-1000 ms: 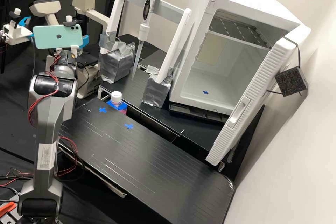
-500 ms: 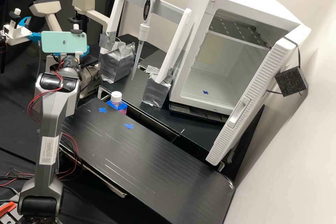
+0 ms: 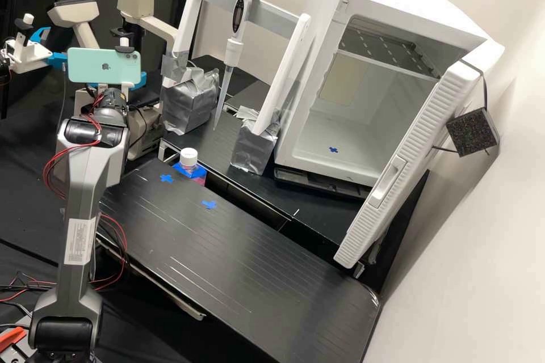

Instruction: Move the petri dish to the bench

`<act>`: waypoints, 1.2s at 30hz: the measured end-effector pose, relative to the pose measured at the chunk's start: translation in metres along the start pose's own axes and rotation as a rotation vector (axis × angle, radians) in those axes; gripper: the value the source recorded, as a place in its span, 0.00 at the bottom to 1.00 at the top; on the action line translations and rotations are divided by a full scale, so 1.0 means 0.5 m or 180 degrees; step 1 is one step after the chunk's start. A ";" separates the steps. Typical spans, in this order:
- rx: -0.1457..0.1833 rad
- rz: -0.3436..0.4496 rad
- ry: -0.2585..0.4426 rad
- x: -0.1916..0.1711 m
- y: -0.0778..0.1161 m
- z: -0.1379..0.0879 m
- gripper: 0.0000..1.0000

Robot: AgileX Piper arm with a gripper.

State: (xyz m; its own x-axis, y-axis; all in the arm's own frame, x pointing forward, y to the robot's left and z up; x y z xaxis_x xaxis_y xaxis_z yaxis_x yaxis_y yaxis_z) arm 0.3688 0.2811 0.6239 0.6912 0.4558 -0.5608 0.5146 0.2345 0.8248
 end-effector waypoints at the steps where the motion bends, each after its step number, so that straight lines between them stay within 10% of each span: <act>1: 0.0001 -0.0008 -0.0005 0.002 -0.003 0.002 1.00; 14: 0.0092 0.0024 -0.0040 0.019 -0.013 0.009 1.00; 35: -0.0215 0.0092 -0.0163 0.019 -0.016 0.021 1.00; 36: -0.0215 0.0092 -0.0163 0.019 -0.016 0.021 0.00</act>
State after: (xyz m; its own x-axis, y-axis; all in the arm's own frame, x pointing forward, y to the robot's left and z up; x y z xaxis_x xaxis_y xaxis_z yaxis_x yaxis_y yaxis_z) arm 0.3765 0.2747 0.6114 0.7313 0.4190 -0.5383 0.4599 0.2799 0.8427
